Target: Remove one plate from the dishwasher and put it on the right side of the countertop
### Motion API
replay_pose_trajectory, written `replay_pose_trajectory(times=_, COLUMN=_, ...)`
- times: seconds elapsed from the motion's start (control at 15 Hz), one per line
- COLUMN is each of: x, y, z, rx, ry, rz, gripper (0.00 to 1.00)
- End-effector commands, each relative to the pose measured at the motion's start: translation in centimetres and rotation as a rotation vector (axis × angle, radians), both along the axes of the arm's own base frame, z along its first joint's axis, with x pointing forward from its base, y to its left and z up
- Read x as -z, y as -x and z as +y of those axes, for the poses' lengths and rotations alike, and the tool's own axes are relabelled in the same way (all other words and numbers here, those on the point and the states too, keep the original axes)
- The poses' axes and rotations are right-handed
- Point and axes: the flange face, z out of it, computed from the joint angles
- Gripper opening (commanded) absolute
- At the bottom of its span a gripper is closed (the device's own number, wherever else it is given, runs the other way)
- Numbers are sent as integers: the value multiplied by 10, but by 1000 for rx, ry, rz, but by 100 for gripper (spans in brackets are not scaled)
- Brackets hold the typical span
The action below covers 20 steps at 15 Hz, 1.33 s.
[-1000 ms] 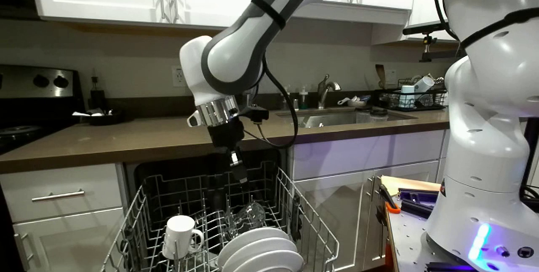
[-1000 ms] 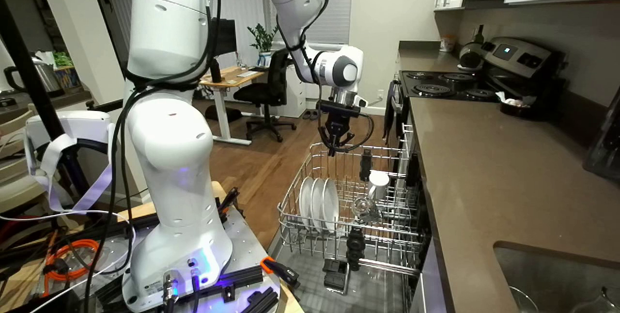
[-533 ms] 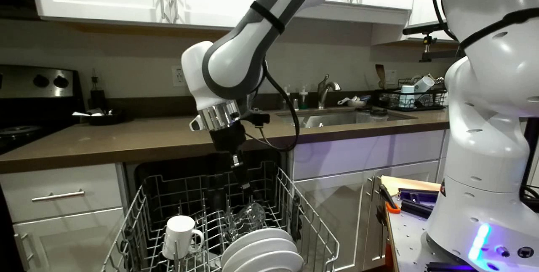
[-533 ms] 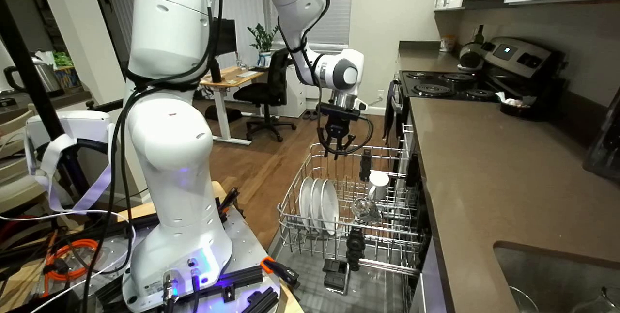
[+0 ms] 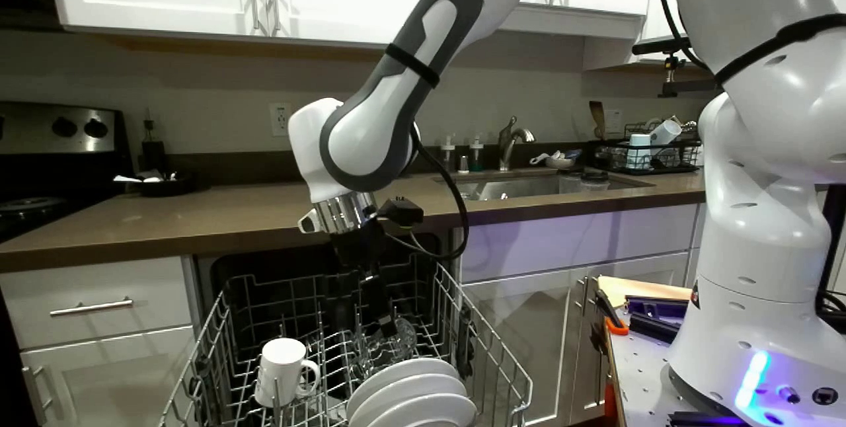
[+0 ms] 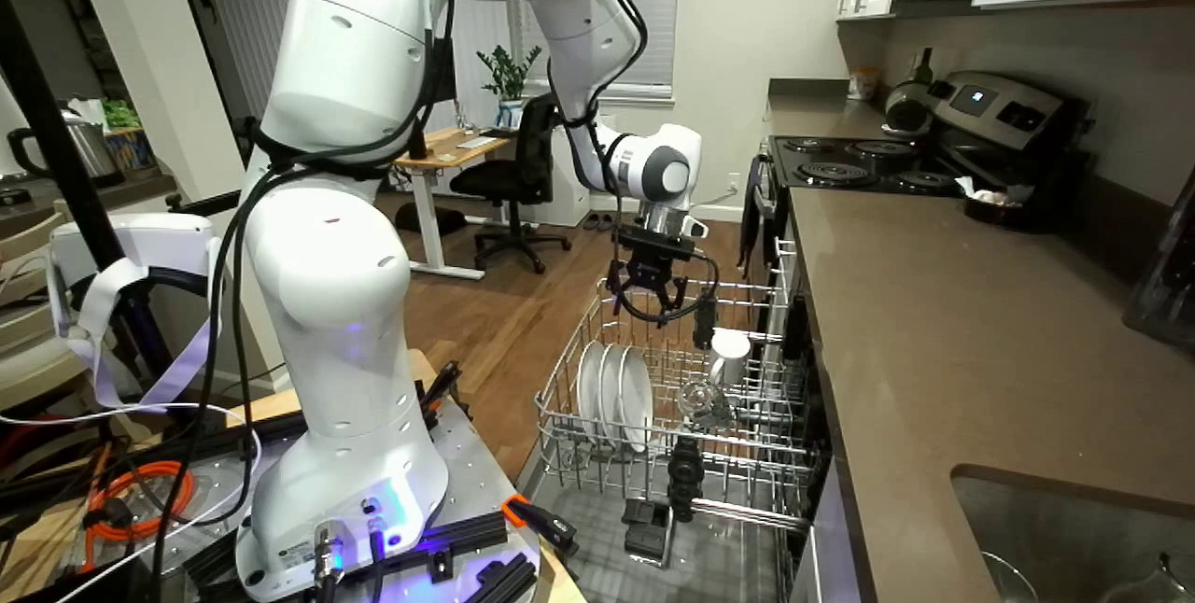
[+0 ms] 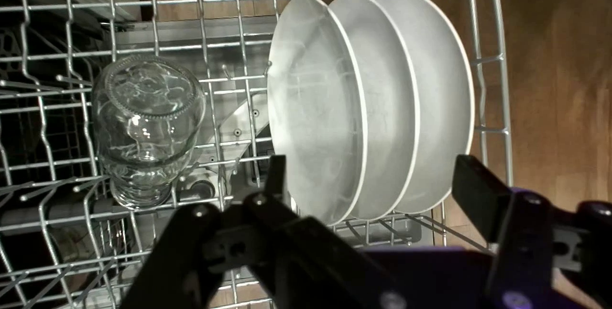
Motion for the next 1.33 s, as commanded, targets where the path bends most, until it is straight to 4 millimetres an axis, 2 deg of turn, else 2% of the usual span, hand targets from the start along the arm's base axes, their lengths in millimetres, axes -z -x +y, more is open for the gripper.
replay_pose_trajectory(times=0.0, x=19, y=-8, z=-3, rx=-26, ry=-45, rz=-4, gripper=100)
replay_pose_trajectory(times=0.2, x=32, y=-10, z=-6, rx=-39, ry=-55, rz=0, gripper=97)
replay_pose_trajectory(times=0.33, x=40, y=-12, z=-6, rx=-48, ry=-58, rz=2, gripper=88)
replay_pose_trajectory(times=0.4, x=44, y=-12, z=-6, rx=-49, ry=-59, rz=3, gripper=88)
replay_pose_trajectory(times=0.47, x=47, y=-13, z=-6, rx=-52, ry=-61, rz=5, gripper=80)
replay_pose_trajectory(times=0.6, x=52, y=-14, z=-6, rx=-53, ry=-63, rz=11, gripper=75)
replay_pose_trajectory(times=0.67, x=55, y=-15, z=-6, rx=-52, ry=-65, rz=15, gripper=66)
replay_pose_trajectory(times=0.8, x=59, y=-16, z=-6, rx=-52, ry=-67, rz=21, gripper=72)
replay_pose_trajectory(times=0.87, x=61, y=-17, z=-5, rx=-51, ry=-68, rz=23, gripper=70)
replay_pose_trajectory(times=1.27, x=72, y=-17, z=-4, rx=-51, ry=-76, rz=39, gripper=74)
